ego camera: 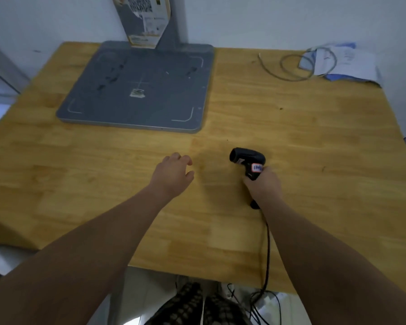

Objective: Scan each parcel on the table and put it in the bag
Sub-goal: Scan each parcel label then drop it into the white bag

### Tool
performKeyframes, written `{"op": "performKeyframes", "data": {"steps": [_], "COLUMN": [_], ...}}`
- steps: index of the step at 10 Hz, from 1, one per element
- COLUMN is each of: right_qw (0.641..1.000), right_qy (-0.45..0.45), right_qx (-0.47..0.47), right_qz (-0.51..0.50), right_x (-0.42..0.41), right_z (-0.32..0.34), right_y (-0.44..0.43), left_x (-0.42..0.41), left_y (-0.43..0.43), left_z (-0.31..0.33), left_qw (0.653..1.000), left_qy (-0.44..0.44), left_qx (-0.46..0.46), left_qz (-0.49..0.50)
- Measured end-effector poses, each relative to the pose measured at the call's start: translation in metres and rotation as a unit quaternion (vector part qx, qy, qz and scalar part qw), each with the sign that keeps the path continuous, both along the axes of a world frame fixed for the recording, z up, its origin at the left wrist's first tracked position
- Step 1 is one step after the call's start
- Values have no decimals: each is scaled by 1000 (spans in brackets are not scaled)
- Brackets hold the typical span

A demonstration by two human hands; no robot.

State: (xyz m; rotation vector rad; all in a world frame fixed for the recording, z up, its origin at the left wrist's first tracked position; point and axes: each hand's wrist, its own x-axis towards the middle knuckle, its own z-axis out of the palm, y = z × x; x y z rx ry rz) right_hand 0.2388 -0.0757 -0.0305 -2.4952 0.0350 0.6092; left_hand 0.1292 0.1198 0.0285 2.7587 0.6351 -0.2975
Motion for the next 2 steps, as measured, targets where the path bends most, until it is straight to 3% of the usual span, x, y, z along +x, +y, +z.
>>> {"op": "performKeyframes", "data": {"steps": [2], "right_qw": [997], "right_qy": [-37], "right_qx": [-71], "right_qz": [4], "right_x": [-8], "right_z": [1], "right_y": [2], "left_x": [4], "left_y": [11], "left_z": [-7], "left_qw": [1000], "left_qy": [-5], "left_qx": [-14], "left_qz": [-14]}}
